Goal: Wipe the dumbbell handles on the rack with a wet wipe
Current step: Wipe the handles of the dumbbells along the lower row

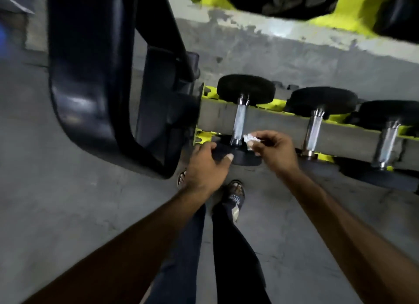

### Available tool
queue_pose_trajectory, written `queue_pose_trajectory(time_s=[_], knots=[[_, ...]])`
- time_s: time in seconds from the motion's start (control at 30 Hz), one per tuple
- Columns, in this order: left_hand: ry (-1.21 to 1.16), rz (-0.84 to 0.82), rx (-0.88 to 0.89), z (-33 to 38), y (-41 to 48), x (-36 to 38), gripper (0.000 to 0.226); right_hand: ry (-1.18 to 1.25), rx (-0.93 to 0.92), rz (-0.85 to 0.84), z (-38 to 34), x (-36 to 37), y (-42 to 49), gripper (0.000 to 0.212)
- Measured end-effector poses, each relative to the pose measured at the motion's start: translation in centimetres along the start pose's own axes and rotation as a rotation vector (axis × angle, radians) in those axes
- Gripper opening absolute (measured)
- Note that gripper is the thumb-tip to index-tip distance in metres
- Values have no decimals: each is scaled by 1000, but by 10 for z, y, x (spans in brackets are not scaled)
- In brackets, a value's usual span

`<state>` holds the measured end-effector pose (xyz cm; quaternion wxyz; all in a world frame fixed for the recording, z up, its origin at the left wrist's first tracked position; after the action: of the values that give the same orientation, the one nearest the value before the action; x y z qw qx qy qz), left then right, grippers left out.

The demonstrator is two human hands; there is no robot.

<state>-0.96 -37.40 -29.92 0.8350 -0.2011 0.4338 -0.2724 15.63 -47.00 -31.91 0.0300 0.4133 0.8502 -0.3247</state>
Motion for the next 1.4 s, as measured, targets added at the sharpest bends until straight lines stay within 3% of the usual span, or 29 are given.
queue_pose_trajectory(time_s=[0.1,0.3,0.4,0.47,0.6,0.67,0.77,0.93,1.07,1.23,1.4], knots=[[42,67,45,-6,10,22,70,-119,-105,-46,14,9,33,18],[97,85,-10,-15,13,38,103,-386,-351,-314,15,28,59,8],[122,7,-46,-15,16,41,100,-602,-570,-423,0,36,66,9],[143,-61,-62,-12,18,46,99,-605,-648,-349,-4,40,69,5],[128,-131,-131,-7,19,53,115,-381,-489,-112,10,40,60,9],[146,-156,-157,-7,20,57,123,-344,-360,-109,20,33,57,11],[180,-193,-197,-7,24,60,129,-374,-182,-235,31,25,64,15],[215,-249,-213,-6,28,57,125,-233,-158,-30,36,18,72,28],[223,-277,-211,-1,25,53,125,-306,-75,-242,45,15,65,17],[192,-260,-234,0,23,52,125,-267,-32,-163,50,21,75,21],[201,-251,-221,1,23,51,119,-254,144,-287,52,18,76,18]])
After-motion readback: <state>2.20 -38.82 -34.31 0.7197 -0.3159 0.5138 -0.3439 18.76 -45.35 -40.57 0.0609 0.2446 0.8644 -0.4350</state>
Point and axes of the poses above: each hand's wrist, its own y-axis towards the middle knuckle, its own x-axis out of the palm, z = x × y, the point moved 4 cm from there along y, towards the middle knuckle, and after that the axes turned 8 degrees about z, right-handed, at the moved point
